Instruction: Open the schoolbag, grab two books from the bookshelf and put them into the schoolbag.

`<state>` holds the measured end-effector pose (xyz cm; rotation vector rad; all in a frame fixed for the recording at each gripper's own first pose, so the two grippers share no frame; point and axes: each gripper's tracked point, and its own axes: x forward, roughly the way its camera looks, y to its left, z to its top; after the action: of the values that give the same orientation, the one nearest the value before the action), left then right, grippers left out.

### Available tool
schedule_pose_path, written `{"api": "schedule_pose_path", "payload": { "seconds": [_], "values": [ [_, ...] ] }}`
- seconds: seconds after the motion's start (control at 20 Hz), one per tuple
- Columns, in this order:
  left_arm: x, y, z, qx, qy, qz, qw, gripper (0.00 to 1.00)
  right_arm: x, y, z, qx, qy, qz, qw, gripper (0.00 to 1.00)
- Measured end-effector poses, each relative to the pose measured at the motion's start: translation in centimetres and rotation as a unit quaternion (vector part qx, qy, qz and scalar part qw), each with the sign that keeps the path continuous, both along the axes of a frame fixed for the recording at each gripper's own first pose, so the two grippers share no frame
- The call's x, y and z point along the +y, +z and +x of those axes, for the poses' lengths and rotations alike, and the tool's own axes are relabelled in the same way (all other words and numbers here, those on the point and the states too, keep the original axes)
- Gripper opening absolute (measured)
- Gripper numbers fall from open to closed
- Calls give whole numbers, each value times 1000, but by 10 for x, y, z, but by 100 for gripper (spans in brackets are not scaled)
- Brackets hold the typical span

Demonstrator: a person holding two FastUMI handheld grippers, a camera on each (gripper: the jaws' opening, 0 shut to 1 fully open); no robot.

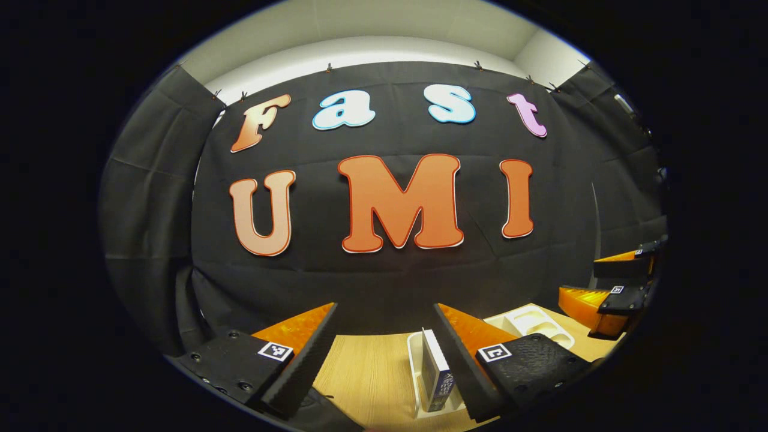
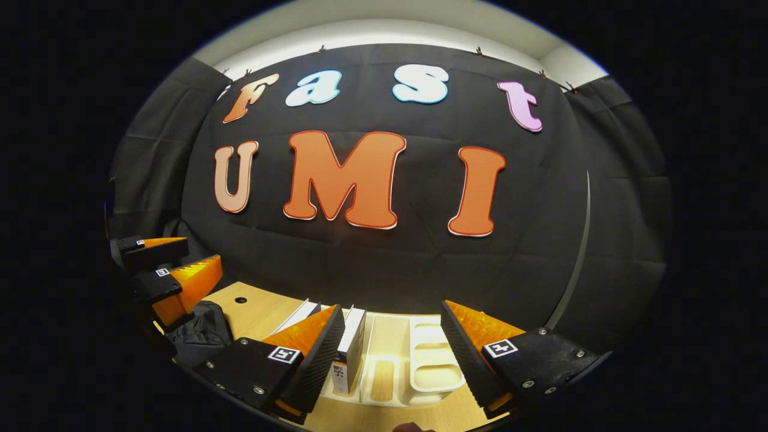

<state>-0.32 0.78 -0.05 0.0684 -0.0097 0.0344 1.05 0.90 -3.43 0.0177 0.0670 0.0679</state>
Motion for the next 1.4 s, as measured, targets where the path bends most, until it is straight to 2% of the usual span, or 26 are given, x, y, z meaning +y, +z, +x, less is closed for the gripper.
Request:
{"api": "schedule_pose_path", "payload": {
  "seconds": [0.2,0.35,0.55,0.9,1.05,1.2,1.25,1.4],
  "values": [
    [3,-6,-1,10,12,9,1000,95,-3,-3,6,-1,0,0,1000,95],
    [13,-11,-3,19,33,46,998,96,0,-6,11,0,9,0,1000,95],
    [18,-21,-6,36,48,59,996,97,3,-12,15,5,23,0,1000,95],
    [32,-59,-22,107,68,120,985,99,-2,-26,25,14,40,-4,999,95],
    [48,-71,-29,127,78,185,971,98,-11,-44,31,37,42,16,998,95],
    [53,-80,-37,135,83,246,956,97,-19,-57,39,39,42,7,998,95],
    [54,-86,-46,142,79,273,948,98,-19,-62,40,42,47,7,998,95],
    [58,-104,-65,161,65,367,914,97,-19,-73,44,47,51,8,998,95]
  ]
}}
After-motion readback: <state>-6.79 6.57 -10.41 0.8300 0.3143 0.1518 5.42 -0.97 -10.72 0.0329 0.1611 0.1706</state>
